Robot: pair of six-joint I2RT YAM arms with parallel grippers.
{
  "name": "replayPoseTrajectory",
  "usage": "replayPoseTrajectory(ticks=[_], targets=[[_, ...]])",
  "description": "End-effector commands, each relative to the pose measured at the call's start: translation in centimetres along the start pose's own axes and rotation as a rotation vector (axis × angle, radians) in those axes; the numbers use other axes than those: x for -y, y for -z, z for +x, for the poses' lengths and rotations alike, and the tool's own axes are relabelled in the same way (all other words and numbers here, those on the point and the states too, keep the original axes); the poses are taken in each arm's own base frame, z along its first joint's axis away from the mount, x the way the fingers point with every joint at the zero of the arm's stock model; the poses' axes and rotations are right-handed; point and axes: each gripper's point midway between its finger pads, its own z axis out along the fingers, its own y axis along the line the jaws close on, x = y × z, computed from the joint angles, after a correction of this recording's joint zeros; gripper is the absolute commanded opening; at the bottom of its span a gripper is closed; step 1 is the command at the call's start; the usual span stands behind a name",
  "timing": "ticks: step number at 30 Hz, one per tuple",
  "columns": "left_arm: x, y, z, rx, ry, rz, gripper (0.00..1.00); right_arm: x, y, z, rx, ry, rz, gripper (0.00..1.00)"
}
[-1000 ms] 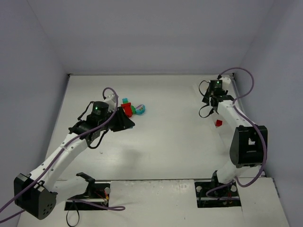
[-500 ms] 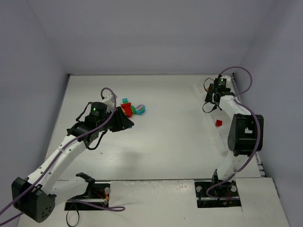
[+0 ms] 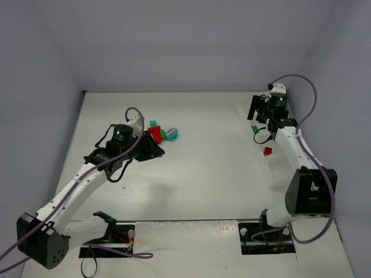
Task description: Sort the legos into containers by color
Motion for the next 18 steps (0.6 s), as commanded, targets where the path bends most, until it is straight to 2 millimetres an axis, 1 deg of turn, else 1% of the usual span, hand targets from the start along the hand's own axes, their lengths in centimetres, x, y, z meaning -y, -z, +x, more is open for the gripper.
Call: replayPoseTrajectory(ticks=[1,2,3,4,5,6,7,9,10,12,13,15,16,17,18], targets=[[2.7,0.2,-2.9,0.075,-0.006,0.066,0.0,-6.9,6.3,-5.1,0.208,0.071,-0.298,0.79],[3.4,0.3,-3.5,0.086,-0.003,0.09,0.0,-8.2,7.1,-4.4,0.203,0.088,-0.35,0.79],[3.6,0.2,-3.6,0.086,0.004,0.099,0.0,-9.6,8.1,-4.1,0.21,0.108,-0.405,0.79],[3.8,-0.2,-3.8,0.083,0.013,0.103,0.0,-12.1,9.5,-3.6,0.219,0.138,-0.485,0.79],[4.3,-0.1,-4.3,0.095,0.032,0.122,0.0,-13.9,11.6,-3.6,0.239,0.152,-0.577,0.78],[4.6,-0.4,-4.4,0.09,0.042,0.132,0.0,-16.2,13.0,-2.5,0.231,0.154,-0.662,0.78],[5.0,-0.4,-4.7,0.095,0.051,0.148,0.0,-17.4,14.8,-2.5,0.252,0.147,-0.719,0.78],[6.0,-0.5,-5.5,0.118,0.085,0.186,0.0,-19.7,17.0,-1.5,0.254,0.134,-0.83,0.78],[6.4,-0.7,-5.7,0.12,0.096,0.202,0.0,-21.6,18.9,-0.9,0.263,0.125,-0.908,0.79],[7.3,-0.8,-6.6,0.14,0.138,0.239,0.0,-23.5,20.9,-0.7,0.297,0.123,-0.987,0.79],[7.7,-1.0,-7.1,0.154,0.146,0.262,0.0,-25.0,22.2,0.5,0.286,0.137,-1.042,0.8],[8.3,-1.2,-7.5,0.153,0.206,0.287,0.0,-26.2,23.1,0.8,0.303,0.135,-1.068,0.8],[9.0,-1.1,-7.9,0.164,0.215,0.321,0.0,-26.9,23.4,1.1,0.301,0.142,-1.085,0.79],[9.6,-1.0,-8.5,0.177,0.247,0.348,0.0,-28.0,24.4,1.6,0.306,0.154,-1.118,0.79],[9.7,-1.1,-8.6,0.177,0.267,0.353,0.0,-28.4,24.6,1.5,0.319,0.152,-1.116,0.77]])
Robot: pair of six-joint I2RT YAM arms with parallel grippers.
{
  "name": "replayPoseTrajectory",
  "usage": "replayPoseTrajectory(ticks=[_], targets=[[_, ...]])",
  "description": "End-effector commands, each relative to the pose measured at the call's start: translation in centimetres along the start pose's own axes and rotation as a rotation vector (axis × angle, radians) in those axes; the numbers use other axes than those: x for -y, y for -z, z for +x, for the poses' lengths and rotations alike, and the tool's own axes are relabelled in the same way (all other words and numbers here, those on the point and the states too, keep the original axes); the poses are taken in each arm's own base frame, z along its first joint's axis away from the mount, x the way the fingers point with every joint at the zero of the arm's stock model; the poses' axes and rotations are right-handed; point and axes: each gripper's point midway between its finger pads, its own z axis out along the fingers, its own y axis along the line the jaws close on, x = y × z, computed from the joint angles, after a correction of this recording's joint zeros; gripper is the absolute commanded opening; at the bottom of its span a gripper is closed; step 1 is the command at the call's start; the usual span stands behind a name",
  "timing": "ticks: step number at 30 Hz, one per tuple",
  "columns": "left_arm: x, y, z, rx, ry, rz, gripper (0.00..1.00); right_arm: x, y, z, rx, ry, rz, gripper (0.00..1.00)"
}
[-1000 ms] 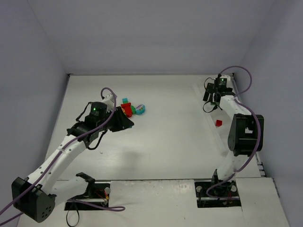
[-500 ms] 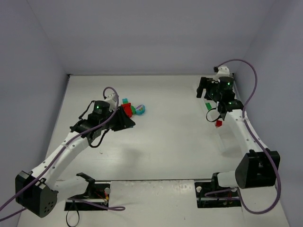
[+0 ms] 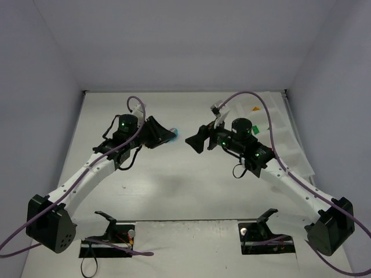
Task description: Sort the legos into containers by color
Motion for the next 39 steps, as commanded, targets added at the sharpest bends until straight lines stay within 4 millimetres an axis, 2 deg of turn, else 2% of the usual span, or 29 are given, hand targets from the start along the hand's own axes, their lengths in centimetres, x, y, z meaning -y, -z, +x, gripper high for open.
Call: replayPoseTrajectory(ticks=[1,2,5,10,22,28,36,39], targets=[[6.6,0.8,-3.5,0.101,0.077,0.213,0.0,-3.7,-1.0,-4.2,0.165,0.045,-0.095,0.76],[6.8,0.8,-3.6,0.108,0.091,0.22,0.0,-4.7,-1.3,-4.1,0.164,0.056,-0.118,0.75],[7.5,1.0,-4.4,0.139,0.139,0.251,0.0,-5.6,-2.2,-4.3,0.178,0.076,-0.12,0.66],[8.5,1.4,-5.1,0.161,0.168,0.271,0.0,-5.5,-3.4,-4.6,0.194,0.083,-0.089,0.58],[9.4,1.9,-5.7,0.188,0.188,0.293,0.0,-6.1,-5.3,-7.0,0.277,0.081,-0.09,0.53],[9.6,2.0,-5.8,0.2,0.197,0.299,0.0,-6.7,-6.3,-6.9,0.275,0.075,-0.103,0.5],[10.1,2.3,-5.5,0.207,0.204,0.32,0.0,-6.5,-6.7,-6.8,0.29,0.048,-0.089,0.43],[10.0,2.2,-5.2,0.2,0.209,0.317,0.0,-6.1,-6.7,-6.8,0.306,0.044,-0.069,0.33]])
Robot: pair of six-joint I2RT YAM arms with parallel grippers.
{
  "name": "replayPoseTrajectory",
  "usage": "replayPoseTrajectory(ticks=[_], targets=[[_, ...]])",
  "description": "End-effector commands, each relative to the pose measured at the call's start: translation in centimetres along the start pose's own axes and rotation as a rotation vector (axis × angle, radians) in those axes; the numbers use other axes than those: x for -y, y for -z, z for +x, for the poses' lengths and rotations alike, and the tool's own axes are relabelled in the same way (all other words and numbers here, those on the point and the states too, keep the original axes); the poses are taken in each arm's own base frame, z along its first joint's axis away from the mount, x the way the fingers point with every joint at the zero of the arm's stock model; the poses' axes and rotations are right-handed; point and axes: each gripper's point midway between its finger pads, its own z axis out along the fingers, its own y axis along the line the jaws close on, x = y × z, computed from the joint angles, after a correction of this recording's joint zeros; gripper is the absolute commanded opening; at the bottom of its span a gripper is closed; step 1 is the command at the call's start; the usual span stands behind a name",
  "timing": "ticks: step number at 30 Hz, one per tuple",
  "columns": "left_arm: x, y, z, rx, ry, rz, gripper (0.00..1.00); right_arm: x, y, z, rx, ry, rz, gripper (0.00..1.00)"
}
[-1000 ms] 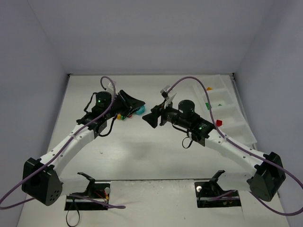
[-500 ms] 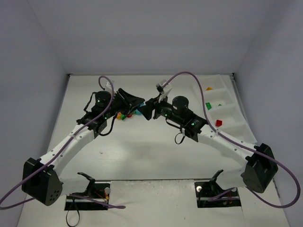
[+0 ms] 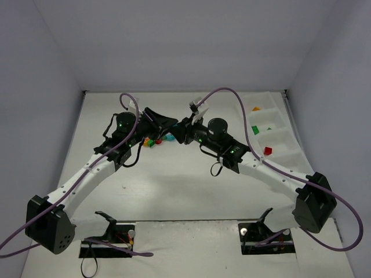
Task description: Sort the legos into containers by color
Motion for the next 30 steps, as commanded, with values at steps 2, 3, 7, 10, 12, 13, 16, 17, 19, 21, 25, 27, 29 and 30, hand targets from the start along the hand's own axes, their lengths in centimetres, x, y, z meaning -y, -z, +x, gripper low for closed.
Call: replayPoseTrajectory(ticks=[2,3,7,10,12,13,16,17,19,21,25,27,29,30], targets=[[5.3,1.4,-0.8,0.043,-0.028,0.161,0.0,-0.9,-0.2,-5.2,0.179,0.009,0.003,0.23],[5.3,1.5,-0.8,0.043,-0.028,0.161,0.0,-0.6,-0.1,-5.2,0.182,0.019,0.012,0.19],[5.0,1.8,-0.7,0.048,-0.028,0.156,0.0,0.6,0.1,-5.2,0.182,0.046,0.075,0.0],[4.8,2.0,-0.9,0.062,-0.032,0.148,0.24,1.3,0.2,-4.6,0.16,0.067,0.107,0.0],[4.6,2.3,-1.1,0.081,-0.046,0.132,0.51,2.0,0.4,-3.7,0.13,0.076,0.142,0.0],[4.5,2.5,-1.3,0.093,-0.055,0.127,0.58,2.2,0.5,-3.6,0.127,0.086,0.151,0.0],[3.8,3.0,-2.0,0.136,-0.099,0.075,0.83,3.4,1.1,-2.5,0.086,0.099,0.199,0.0],[3.1,3.1,-2.1,0.141,-0.106,0.041,0.86,3.6,1.3,-2.2,0.072,0.106,0.205,0.0],[3.1,3.6,-2.8,0.169,-0.155,0.015,0.9,5.7,2.1,-1.1,0.031,0.106,0.309,0.0],[1.5,4.0,-3.6,0.195,-0.206,-0.065,0.9,8.5,3.5,0.4,-0.033,0.09,0.436,0.0],[-0.5,5.8,-5.4,0.249,-0.332,-0.202,0.9,14.6,8.4,2.0,-0.11,-0.051,0.746,0.0],[-2.3,6.7,-5.8,0.247,-0.403,-0.292,0.9,18.0,12.3,3.4,-0.146,-0.149,0.918,0.0],[-3.3,7.4,-5.8,0.232,-0.469,-0.335,0.9,19.9,16.3,3.6,-0.139,-0.183,1.073,0.0],[-3.6,7.7,-5.7,0.228,-0.482,-0.347,0.9,21.4,19.0,4.4,-0.168,-0.207,1.169,0.0]])
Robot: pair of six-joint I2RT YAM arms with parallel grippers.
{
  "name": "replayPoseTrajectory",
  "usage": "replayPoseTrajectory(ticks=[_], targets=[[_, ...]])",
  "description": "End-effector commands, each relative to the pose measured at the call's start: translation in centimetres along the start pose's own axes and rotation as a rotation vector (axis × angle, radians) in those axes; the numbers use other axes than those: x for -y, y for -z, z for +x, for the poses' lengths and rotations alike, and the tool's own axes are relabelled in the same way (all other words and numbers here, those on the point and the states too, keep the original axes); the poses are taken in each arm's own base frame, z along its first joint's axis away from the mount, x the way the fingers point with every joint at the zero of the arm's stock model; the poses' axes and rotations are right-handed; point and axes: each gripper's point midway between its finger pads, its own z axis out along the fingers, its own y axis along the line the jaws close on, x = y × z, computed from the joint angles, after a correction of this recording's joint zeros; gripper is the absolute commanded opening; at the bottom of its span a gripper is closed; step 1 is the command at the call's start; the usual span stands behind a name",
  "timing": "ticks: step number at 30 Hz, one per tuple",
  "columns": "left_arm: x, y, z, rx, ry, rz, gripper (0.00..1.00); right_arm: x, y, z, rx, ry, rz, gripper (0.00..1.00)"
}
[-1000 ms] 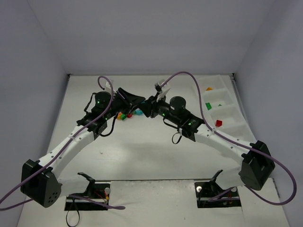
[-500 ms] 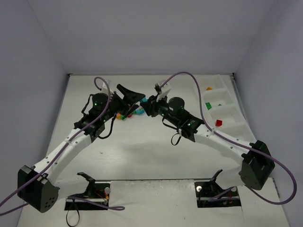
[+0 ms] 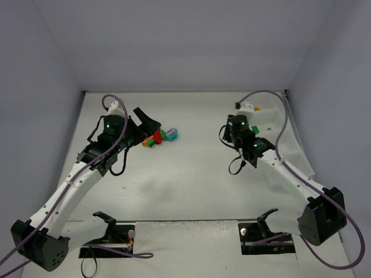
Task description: Sort the legos into containers by color
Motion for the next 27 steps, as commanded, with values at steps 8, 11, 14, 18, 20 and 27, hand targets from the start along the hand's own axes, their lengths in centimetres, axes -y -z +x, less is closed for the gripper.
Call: replayPoseTrajectory(ticks=[8,11,14,18,20,27], targets=[[-2.4,3.1,-0.1,-0.007,-0.227,-0.072,0.9,21.7,6.6,3.3,-0.032,-0.421,0.668,0.0],[-2.5,3.2,0.3,-0.024,-0.241,-0.066,0.9,25.4,7.7,4.9,-0.051,-0.497,0.771,0.0],[-2.6,3.5,0.4,-0.033,-0.26,-0.068,0.9,27.6,8.2,6.1,-0.077,-0.545,0.84,0.0],[-2.8,3.6,0.6,-0.045,-0.28,-0.073,0.9,28.4,8.1,7.4,-0.112,-0.595,0.87,0.0],[-2.9,3.6,0.7,-0.054,-0.282,-0.075,0.9,28.6,8.2,8.0,-0.117,-0.619,0.884,0.04],[-3.3,3.2,1.3,-0.075,-0.284,-0.082,0.9,28.8,7.9,10.9,-0.186,-0.661,0.903,0.46]])
